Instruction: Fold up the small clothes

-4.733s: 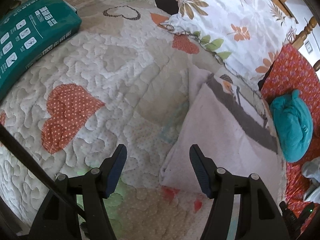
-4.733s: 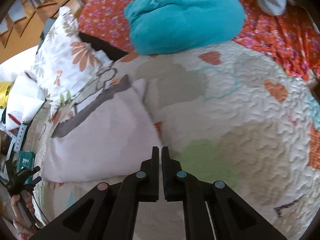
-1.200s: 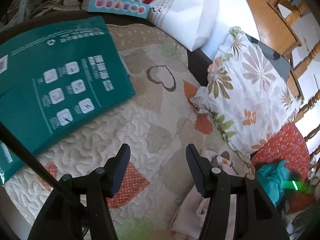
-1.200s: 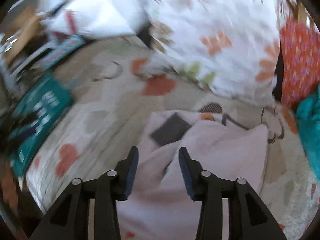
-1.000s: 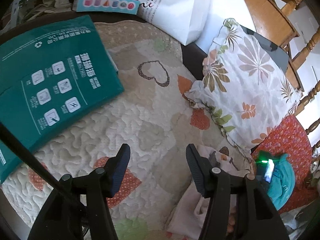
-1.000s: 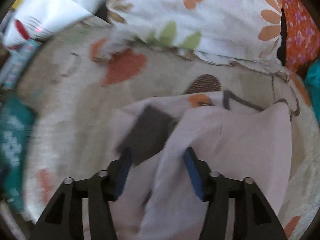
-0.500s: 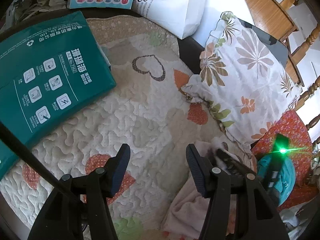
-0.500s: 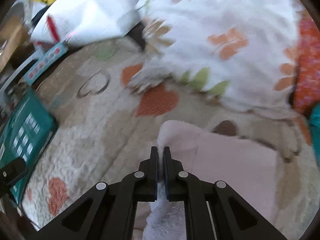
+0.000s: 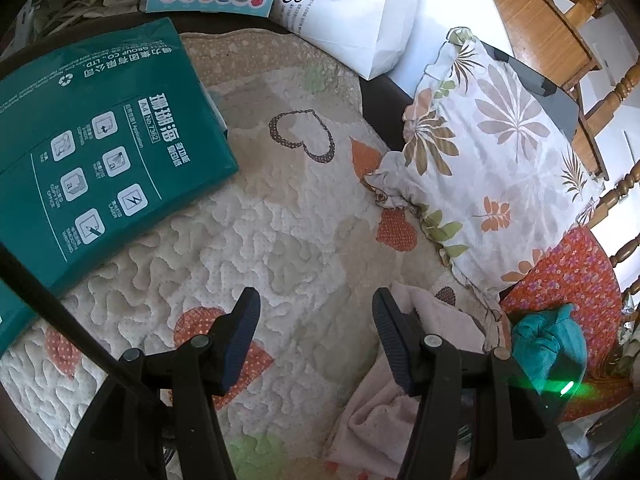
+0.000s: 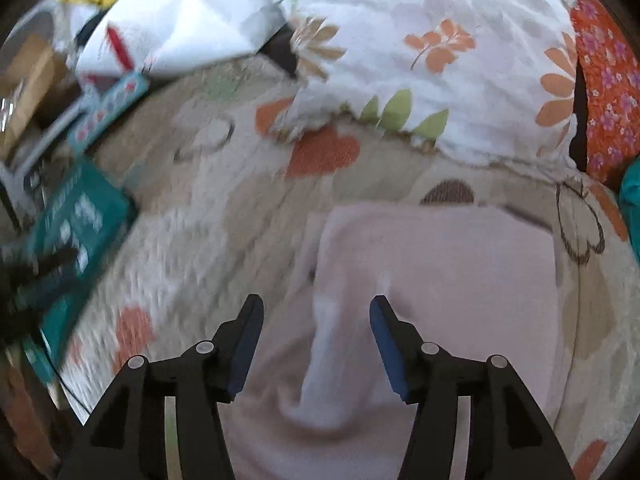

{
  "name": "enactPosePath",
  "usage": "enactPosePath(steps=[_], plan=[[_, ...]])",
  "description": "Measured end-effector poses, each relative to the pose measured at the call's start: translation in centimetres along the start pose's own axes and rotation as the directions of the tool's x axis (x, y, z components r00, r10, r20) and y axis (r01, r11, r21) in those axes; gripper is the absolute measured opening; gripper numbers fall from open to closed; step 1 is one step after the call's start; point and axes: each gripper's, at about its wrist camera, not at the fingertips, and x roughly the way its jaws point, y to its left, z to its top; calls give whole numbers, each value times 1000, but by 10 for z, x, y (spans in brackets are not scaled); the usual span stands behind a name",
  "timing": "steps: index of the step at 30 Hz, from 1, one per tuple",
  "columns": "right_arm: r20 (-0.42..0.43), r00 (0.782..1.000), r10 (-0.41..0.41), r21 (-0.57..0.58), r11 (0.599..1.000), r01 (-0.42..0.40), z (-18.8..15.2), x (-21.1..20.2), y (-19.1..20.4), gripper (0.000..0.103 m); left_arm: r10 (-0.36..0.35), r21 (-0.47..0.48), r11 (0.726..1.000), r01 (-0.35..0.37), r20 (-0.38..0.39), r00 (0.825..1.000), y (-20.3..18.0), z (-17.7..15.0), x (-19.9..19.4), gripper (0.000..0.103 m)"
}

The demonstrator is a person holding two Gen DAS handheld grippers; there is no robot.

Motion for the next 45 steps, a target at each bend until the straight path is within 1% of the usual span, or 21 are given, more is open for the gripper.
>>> enactPosePath(steps=[1,2,3,5,8,11,12,14,15,18,21,24,27,28,29,32,34,39,42,44,45], plan=[[-11,999,-42,-27,999,42,-6,4,4,59,-1,0,1000,1,-2,1000,0,-1,0,57],[-19,996,-86,-59,995,84,-13,8,8,38,-1,2,1000,1,-6,1000,0,-1,1,57],[-21,992,-128,-88,988,126,-20,12,11,10,-2,4,1000,2,-10,1000,-1,-2,2,57],[3,995,-95,-77,992,95,-23,8,8,10,-4,8,1000,4,-14,1000,-1,-3,1,57],[47,998,38,-28,999,-37,-13,-8,0,10,-4,6,1000,4,-8,1000,0,-2,0,57],[41,984,174,26,984,-176,-1,-5,-5,11,-1,-1,1000,1,-8,1000,2,-2,0,57],[23,985,169,45,984,-170,1,0,-7,13,-1,-1,1000,1,-11,1000,2,-3,0,57],[50,994,95,64,993,-98,0,-3,-8,16,-3,1,1000,4,-17,1000,3,-3,0,57],[75,994,80,59,995,-84,-5,-11,-6,23,-4,1,1000,4,-15,1000,3,-3,-1,57],[101,990,95,-69,994,-88,-27,-30,17,30,1,-6,1000,-1,-7,1000,5,-2,-3,57],[63,991,114,-222,970,-98,-58,-32,46,39,-5,-27,1000,5,-11,1000,9,-1,-2,57],[41,998,54,-309,950,-39,-80,-16,63,49,-4,-17,1000,4,-17,1000,8,-2,-1,57],[78,996,-37,-361,930,63,-91,0,71,48,6,-4,1000,-6,-17,1000,7,-4,-1,57],[84,995,-61,-369,925,88,-91,4,72,43,9,-2,1000,-9,-17,1000,7,-5,-1,57],[73,995,-64,-355,931,86,-88,7,71,17,11,-1,1000,-11,-16,1000,8,-5,-1,57],[29,999,30,-268,963,-21,-79,-1,59,9,12,0,1000,-12,-12,1000,9,-4,-2,57],[30,997,70,-268,962,-59,-84,-16,59,9,13,2,1000,-13,-10,1000,9,-4,-3,57],[13,995,95,-336,938,-85,-108,-34,69,10,9,-1,1000,-9,-15,1000,9,-5,-2,57],[-8,995,104,-339,935,-101,-119,-34,68,24,12,2,1000,-12,-21,1000,9,-7,-1,57],[-23,989,148,-320,936,-147,-119,-43,63,32,13,5,1000,-13,-28,1000,8,-9,-1,57],[-23,982,187,-296,937,-186,-115,-51,58,32,13,7,1000,-13,-28,1000,8,-9,-1,57]])
